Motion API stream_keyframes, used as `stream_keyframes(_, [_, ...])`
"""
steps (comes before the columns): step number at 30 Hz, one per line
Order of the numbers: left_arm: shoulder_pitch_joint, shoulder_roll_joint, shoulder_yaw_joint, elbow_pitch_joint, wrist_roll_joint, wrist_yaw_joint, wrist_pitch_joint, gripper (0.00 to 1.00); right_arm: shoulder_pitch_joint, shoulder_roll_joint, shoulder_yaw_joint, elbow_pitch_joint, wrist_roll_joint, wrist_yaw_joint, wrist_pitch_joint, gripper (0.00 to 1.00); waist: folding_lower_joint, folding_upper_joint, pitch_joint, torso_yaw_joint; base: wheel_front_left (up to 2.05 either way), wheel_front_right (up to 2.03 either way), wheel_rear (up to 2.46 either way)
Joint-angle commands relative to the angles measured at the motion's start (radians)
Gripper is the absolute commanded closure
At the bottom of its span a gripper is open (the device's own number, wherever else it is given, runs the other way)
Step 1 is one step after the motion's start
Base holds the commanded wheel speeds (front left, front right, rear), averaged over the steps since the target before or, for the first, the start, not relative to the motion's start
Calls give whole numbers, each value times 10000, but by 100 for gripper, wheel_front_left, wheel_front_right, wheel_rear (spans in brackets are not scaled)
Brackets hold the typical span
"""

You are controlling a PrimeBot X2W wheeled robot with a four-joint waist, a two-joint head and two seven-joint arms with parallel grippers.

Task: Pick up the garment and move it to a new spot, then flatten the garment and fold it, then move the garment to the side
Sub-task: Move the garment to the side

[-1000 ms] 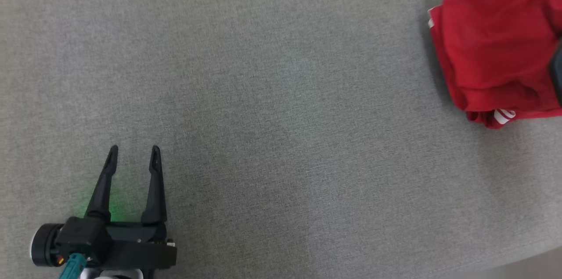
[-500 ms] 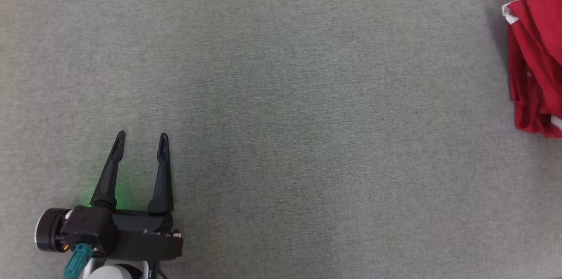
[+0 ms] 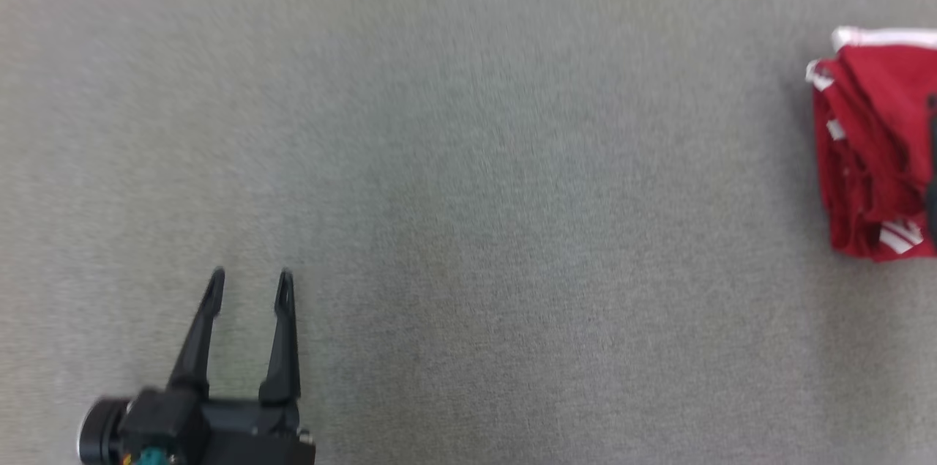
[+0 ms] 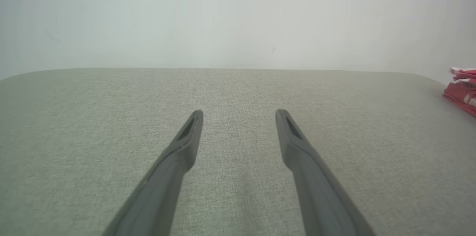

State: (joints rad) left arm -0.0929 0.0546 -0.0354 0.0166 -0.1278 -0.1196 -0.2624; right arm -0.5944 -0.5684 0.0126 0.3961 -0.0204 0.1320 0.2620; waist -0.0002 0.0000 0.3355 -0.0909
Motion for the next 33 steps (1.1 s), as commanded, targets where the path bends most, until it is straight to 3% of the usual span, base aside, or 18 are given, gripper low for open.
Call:
stream_keyframes(1, [355,-37,30,94,-175,64,-26,0,540,294,-95,-298,155,-31,-264,0,2,0,-1174,436,0,0,0])
stream_keyframes(8, [1271,-47,256,390,-398,466,-28,0,2887,1692,-580,-2219,604,-32,-1211,0,2,0,-2445,814,0,0,0])
stream_keyframes(9, [1271,-47,256,390,-398,466,-28,0,2887,1692,-580,-2219,604,-32,-1211,0,2,0,-2445,814,0,0,0])
stream_keyframes(17, [1982,-43,597,713,-559,740,-26,0,5435,3602,-746,-3526,1009,-32,-2357,0,2,0,-3397,1114,0,0,0])
stream_keyframes(24, [2388,-46,856,1154,-365,603,-26,0,6400,4783,-756,-3009,1112,-32,-3440,0,2,0,-3736,1013,0,0,0])
stream_keyframes(33, [2690,-47,964,1497,-318,418,-26,0,6679,5087,-564,-2222,1025,-32,-3963,0,2,0,-4106,978,0,0,0])
